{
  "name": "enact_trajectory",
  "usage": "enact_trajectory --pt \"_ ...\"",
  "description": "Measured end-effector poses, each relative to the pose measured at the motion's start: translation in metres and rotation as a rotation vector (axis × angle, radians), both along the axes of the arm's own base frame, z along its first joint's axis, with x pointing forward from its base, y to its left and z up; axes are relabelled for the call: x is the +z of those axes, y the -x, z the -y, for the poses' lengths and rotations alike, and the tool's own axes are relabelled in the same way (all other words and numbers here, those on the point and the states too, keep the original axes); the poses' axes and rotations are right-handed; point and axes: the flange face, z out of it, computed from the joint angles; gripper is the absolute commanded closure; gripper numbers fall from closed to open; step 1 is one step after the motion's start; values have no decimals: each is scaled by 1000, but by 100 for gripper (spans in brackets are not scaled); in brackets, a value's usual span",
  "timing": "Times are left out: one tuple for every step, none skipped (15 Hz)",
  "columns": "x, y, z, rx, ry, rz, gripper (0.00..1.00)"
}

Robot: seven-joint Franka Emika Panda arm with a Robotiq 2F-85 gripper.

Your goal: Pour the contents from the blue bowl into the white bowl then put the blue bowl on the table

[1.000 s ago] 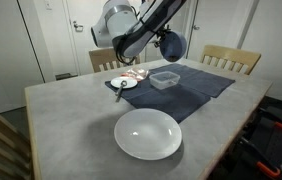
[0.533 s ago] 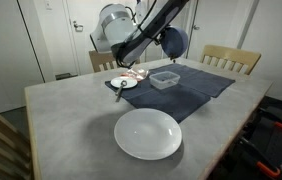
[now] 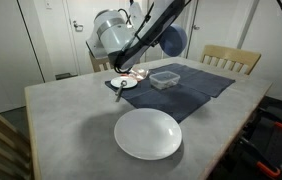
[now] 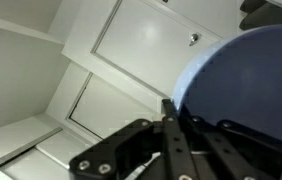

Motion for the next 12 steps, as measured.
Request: enact_trajectory --pt "-1 0 -2 2 5 -4 99" --pt "-2 0 -4 1 9 -6 99" --pt "-3 0 -5 -1 12 -8 99" --pt "-4 0 -6 -2 13 -10 99" --pt "-5 0 -7 -3 14 -12 99" --pt "-4 0 -7 -5 13 -13 99" --pt "-3 -1 -7 -8 12 -13 99" --pt "-1 -2 -7 -11 10 -13 99" --pt "1 -3 -6 -15 9 -14 99" --pt "2 -4 -5 -18 6 -14 99" --pt "5 -5 -4 -22 3 -13 99" --pt "7 -7 -2 -26 -1 -11 99"
